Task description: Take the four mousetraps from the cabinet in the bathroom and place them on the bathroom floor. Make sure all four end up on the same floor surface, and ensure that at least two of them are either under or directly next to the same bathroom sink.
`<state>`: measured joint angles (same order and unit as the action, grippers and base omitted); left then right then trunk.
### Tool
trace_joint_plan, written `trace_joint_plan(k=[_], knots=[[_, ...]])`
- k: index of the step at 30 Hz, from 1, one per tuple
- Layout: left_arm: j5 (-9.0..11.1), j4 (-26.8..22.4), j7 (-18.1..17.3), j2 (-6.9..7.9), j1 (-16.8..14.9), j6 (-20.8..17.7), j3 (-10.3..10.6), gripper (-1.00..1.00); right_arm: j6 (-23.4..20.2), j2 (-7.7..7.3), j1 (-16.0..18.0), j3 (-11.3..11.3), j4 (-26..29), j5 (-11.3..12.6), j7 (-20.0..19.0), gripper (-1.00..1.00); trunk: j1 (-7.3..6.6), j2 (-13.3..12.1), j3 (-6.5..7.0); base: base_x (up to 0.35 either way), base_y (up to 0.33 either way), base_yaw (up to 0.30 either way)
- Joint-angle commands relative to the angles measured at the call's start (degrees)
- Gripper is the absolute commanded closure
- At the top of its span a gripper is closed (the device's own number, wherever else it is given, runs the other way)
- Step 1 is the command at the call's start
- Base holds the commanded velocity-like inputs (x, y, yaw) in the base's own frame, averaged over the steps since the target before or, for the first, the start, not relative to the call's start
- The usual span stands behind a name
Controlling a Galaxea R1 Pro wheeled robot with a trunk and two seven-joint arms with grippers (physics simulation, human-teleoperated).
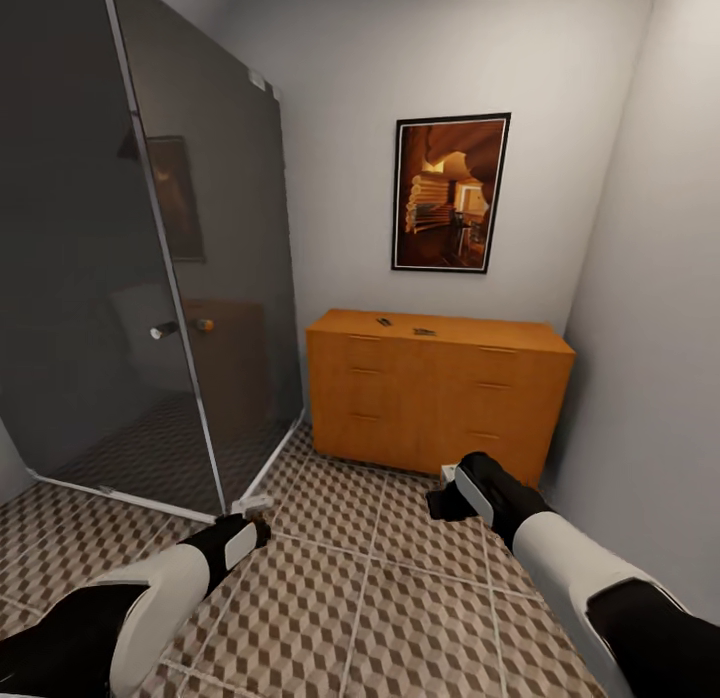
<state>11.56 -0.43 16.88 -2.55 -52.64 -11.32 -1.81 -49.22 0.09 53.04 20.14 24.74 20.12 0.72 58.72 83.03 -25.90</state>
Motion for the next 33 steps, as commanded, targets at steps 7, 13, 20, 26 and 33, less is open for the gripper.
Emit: trace_joint_plan(k=[7, 13, 20, 26, 33], knots=[[0.70, 0.24, -0.14, 0.00, 0.70, 0.69, -0.17, 1.00, 4.33, 0.63, 0.05, 0.39, -7.26, -1.46, 0.03, 1.00, 0.00, 0.04, -0.06, 0.000, 0.000, 0.274], [6.03, 0.26, -0.23, 0.74, 1.44, 0.97, -0.21, 1.00, 5.25, 0.77, 0.05, 0.38, -10.42, -2.76, 0.09, 1.00, 0.00, 0.04, -0.06, 0.000, 0.000, 0.274], [9.62, 0.23, -0.34, 2.09, 5.52, 1.45, -0.17, 1.00, 10.26, 2.00, -0.18, 0.40, -16.11, -3.68, -0.04, 1.00, 0.00, 0.04, -0.06, 0.000, 0.000, 0.277], [10.23, 0.25, -0.35, 2.59, 9.86, 6.02, -0.20, 1.00, 13.82, 5.45, -3.62, 0.34, -19.76, -8.61, 0.29, 1.00, 0.00, 0.04, -0.06, 0.000, 0.000, 0.279], [10.32, 0.26, -0.37, 3.84, 11.78, 6.63, -0.21, 1.00, 20.38, 5.93, -5.34, 0.34, -21.43, -9.52, 0.33, 1.00, 0.00, 0.04, -0.06, 0.000, 0.000, 0.279]])
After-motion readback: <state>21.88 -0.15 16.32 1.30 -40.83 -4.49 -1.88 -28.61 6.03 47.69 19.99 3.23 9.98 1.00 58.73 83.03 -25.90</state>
